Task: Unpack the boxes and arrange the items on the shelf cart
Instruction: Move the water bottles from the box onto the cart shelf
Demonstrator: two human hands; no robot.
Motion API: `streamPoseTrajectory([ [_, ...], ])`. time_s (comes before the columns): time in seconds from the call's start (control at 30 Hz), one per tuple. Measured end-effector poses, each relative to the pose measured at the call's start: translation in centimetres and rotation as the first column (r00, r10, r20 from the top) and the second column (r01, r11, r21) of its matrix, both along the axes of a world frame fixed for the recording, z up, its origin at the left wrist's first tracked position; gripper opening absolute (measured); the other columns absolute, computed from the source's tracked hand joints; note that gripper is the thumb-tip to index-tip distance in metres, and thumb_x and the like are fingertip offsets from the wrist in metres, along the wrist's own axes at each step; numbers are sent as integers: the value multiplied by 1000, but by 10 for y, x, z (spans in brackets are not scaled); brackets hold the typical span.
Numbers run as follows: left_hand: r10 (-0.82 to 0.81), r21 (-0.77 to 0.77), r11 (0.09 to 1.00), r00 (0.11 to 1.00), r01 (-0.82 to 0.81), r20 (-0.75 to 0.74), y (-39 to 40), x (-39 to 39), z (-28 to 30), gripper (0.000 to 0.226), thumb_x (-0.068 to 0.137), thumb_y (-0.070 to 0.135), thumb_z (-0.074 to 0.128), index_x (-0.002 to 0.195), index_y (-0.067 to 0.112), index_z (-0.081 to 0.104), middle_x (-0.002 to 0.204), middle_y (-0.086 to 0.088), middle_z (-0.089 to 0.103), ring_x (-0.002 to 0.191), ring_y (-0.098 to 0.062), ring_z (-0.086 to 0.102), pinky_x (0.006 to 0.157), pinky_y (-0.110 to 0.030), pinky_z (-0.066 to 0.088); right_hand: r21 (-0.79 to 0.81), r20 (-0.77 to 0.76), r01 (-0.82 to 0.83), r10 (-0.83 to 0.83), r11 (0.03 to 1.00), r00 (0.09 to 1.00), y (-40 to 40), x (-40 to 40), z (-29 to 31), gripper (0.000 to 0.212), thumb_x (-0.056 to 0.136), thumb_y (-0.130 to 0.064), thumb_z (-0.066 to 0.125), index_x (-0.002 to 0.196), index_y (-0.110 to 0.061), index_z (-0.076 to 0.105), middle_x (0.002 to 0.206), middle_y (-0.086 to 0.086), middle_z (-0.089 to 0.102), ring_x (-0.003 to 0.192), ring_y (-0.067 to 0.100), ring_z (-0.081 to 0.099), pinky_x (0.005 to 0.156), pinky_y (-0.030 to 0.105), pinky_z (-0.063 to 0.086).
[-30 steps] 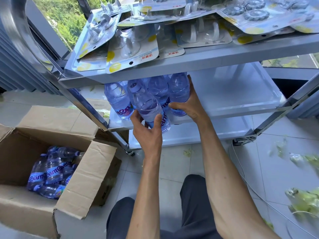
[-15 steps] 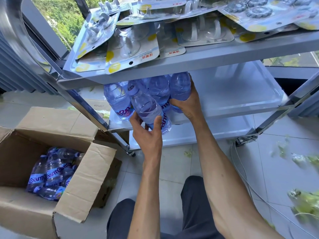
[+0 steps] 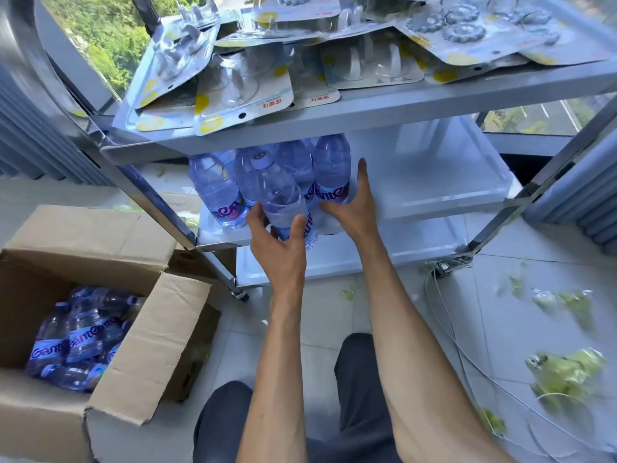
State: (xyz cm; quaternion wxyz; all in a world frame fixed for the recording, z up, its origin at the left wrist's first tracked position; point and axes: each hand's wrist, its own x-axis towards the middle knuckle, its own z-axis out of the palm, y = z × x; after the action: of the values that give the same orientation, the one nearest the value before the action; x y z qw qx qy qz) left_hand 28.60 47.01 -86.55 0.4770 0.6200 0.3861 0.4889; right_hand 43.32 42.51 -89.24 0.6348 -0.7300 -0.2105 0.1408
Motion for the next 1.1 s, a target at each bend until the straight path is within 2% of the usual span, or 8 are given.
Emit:
streamPoseTrajectory([
  [0.1, -25, -13, 1000, 999, 25, 28, -6, -1, 0, 61, 77, 6, 78, 130, 8, 49, 123, 0, 62, 105, -4, 62, 91, -41, 55, 74, 54, 179, -184, 981, 982, -26, -32, -1, 74, 74, 3, 66, 143, -12, 45, 140, 1, 53, 126, 11, 51, 104, 25, 40],
  [0.17, -84, -17, 996, 996, 85, 34, -12, -1, 0, 61, 76, 5, 78, 130, 9, 50, 120, 5, 63, 104, -4, 62, 90, -40, 55, 86, 79, 79, -85, 993, 993, -46, -52, 0, 60, 69, 7, 60, 127, -9, 58, 115, 2, 67, 106, 12, 63, 93, 29, 48],
  [0.3, -248, 7, 969, 969, 248, 14, -31, 8, 6, 57, 70, 12, 76, 122, 19, 54, 105, 28, 64, 96, 4, 63, 84, -27, 54, 5, 7, -236, 236, 972, 972, -67, -67, 7, 59, 66, -14, 72, 123, -23, 58, 112, -7, 69, 105, 7, 64, 86, 20, 48],
  [0.5, -409, -47, 911, 912, 410, 20, -55, 24, 5, 48, 81, 15, 70, 127, 12, 56, 115, 5, 67, 106, -6, 63, 87, -22, 51, 41, 31, -15, 13, 999, 999, -81, -52, 20, 56, 62, -13, 78, 115, -11, 62, 95, -5, 71, 77, -2, 65, 63, 14, 48],
  [0.6, -302, -102, 948, 953, 302, 17, -52, 33, 5, 34, 92, 17, 64, 126, 12, 62, 120, 1, 66, 112, -12, 61, 92, -23, 49, 56, 31, 135, -137, 989, 990, -87, -43, 20, 62, 58, -7, 85, 116, -14, 61, 102, -4, 71, 87, 10, 67, 70, 23, 54],
  [0.73, 46, -91, 995, 998, -50, -46, -44, 40, 2, 22, 89, 6, 60, 111, 4, 65, 99, -1, 65, 97, -19, 62, 79, -16, 46, 73, 31, 276, -279, 958, 960, -82, -19, 27, 64, 59, -6, 85, 116, -14, 57, 98, -9, 66, 87, 12, 63, 73, 20, 51],
  [0.9, 60, 11, 998, 983, -59, -171, -32, 57, -8, 35, 86, 8, 64, 120, 3, 62, 116, -9, 67, 108, -21, 60, 94, -30, 46, 72, 8, 283, -284, 956, 959, -50, 6, 32, 64, 62, -6, 83, 119, -13, 55, 99, -9, 64, 87, 11, 62, 74, 23, 53],
  [1.1, 110, 40, 994, 937, -103, -333, -22, 73, -31, 30, 84, 25, 72, 105, 6, 59, 105, -8, 62, 98, -27, 59, 77, -29, 42, 102, 47, 167, -173, 981, 984, -32, 23, 11, 72, 68, -5, 83, 131, -11, 49, 110, -9, 63, 97, 7, 61, 77, 8, 46],
])
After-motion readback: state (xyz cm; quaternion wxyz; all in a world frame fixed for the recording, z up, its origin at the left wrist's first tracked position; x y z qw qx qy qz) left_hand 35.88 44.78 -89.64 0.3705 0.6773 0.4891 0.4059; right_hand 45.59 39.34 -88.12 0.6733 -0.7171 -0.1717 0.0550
